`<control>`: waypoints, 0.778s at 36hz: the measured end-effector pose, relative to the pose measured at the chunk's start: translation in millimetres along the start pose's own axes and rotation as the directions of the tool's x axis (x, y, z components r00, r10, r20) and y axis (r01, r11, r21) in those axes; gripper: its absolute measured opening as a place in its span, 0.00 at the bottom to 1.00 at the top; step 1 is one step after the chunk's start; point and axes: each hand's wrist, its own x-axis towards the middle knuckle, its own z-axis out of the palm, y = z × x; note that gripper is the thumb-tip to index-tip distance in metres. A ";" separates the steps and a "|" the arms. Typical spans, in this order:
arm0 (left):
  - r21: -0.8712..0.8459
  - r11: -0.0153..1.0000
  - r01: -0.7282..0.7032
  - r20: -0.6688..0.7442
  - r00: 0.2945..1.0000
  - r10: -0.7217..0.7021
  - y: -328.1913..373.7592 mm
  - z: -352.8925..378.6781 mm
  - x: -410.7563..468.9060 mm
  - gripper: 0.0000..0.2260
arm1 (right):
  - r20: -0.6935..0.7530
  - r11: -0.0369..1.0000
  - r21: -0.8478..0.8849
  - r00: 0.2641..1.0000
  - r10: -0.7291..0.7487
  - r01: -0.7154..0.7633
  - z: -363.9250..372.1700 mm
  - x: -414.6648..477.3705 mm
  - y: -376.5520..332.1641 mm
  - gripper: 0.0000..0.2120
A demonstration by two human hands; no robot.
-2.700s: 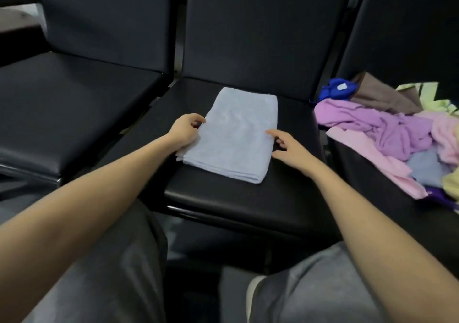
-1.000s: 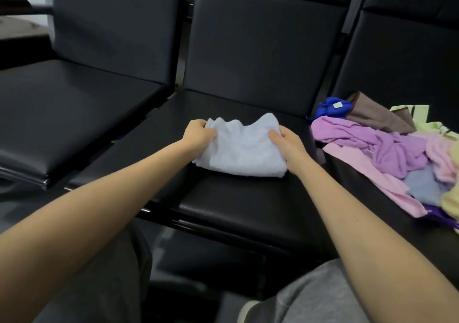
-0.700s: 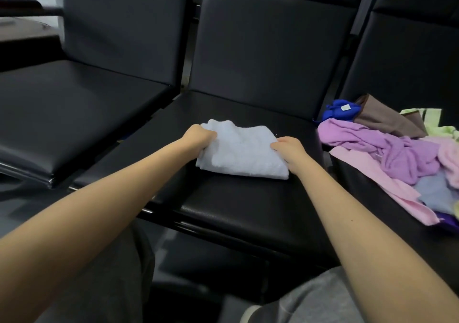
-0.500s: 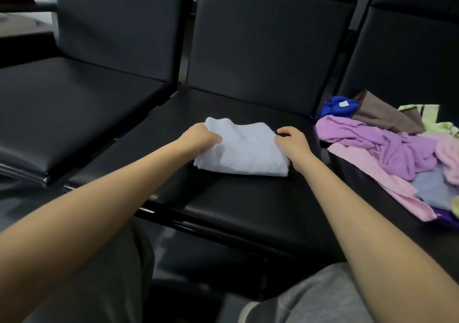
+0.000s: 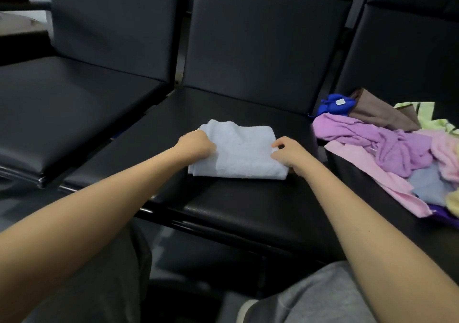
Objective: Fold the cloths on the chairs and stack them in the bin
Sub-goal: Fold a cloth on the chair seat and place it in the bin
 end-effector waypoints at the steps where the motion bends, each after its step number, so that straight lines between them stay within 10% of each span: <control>1: 0.028 1.000 0.000 0.002 1.000 0.000 0.0 0.2 -0.7 0.09 | -0.019 1.000 -0.004 1.000 -0.009 0.009 -1.4 -0.6 -0.4 0.17; 14: 0.143 0.988 0.056 0.131 0.989 -0.075 -1.1 -5.7 -3.9 0.11 | -0.013 0.965 0.256 0.999 -0.050 0.052 -0.2 -0.7 1.1 0.21; 18: 0.107 0.991 0.076 -0.035 0.997 -0.073 -2.1 2.9 -3.7 0.28 | -0.007 0.958 0.278 0.997 0.071 -0.066 0.9 1.7 -3.6 0.04; 28: -0.362 0.930 0.060 0.048 0.998 -0.046 -6.1 -6.0 1.6 0.11 | 0.135 0.911 0.354 0.976 0.172 -0.210 2.9 -5.6 -13.6 0.32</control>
